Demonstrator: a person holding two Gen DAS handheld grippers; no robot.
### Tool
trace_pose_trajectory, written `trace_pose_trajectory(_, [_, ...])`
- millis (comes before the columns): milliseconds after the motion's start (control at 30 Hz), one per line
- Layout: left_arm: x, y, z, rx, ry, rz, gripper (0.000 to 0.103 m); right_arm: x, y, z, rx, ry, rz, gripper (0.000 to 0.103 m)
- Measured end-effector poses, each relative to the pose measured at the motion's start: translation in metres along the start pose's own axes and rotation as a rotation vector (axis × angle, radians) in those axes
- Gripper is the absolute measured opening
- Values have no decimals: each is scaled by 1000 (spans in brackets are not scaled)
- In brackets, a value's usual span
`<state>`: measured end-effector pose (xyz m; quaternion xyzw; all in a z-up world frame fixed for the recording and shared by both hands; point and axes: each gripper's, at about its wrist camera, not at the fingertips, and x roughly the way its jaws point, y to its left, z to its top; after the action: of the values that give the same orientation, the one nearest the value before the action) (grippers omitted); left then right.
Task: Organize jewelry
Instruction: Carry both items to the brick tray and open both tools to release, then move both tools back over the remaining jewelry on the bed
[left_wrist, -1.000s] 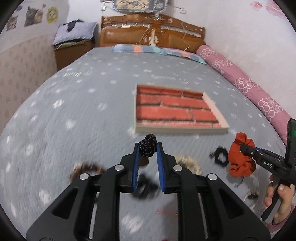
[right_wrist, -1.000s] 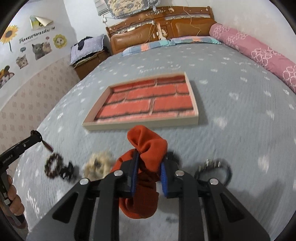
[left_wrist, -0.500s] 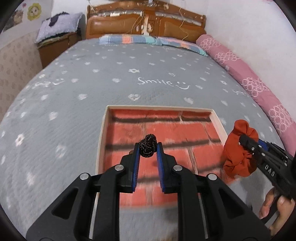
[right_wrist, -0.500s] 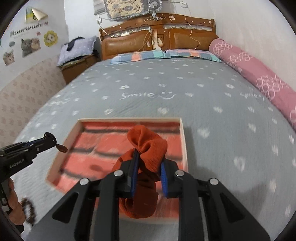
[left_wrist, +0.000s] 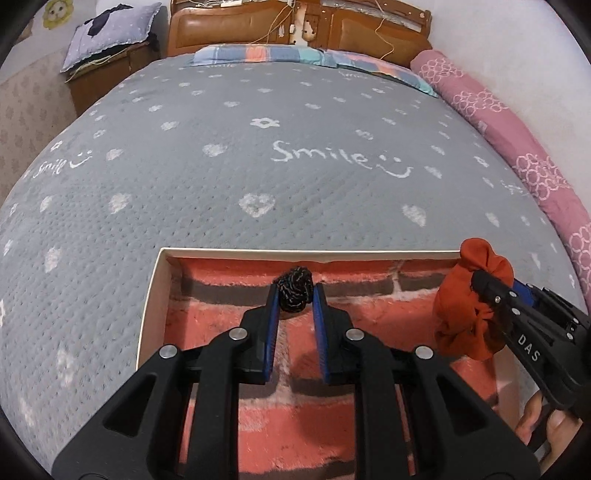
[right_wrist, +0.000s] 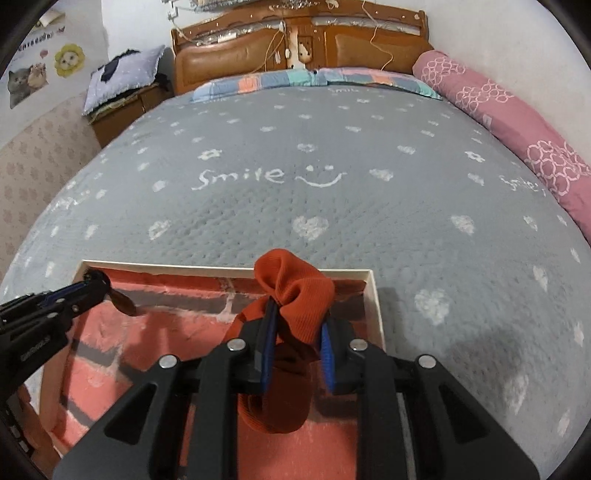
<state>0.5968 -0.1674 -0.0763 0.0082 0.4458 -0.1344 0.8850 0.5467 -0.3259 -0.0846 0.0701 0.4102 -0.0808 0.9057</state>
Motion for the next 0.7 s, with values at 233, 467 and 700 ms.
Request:
trace_pose_trajectory(233, [16,6,-8,0,51,16,17,32,0,-3,-4,89,-7,21])
trace_pose_trajectory(467, [26,13,-18,2,97,54,19,31,-7,-6,48,97,13,46])
trace_pose_trajectory(700, [-28,9,-29,40,22,65,67,-25,-9,-9,33,14,57,58])
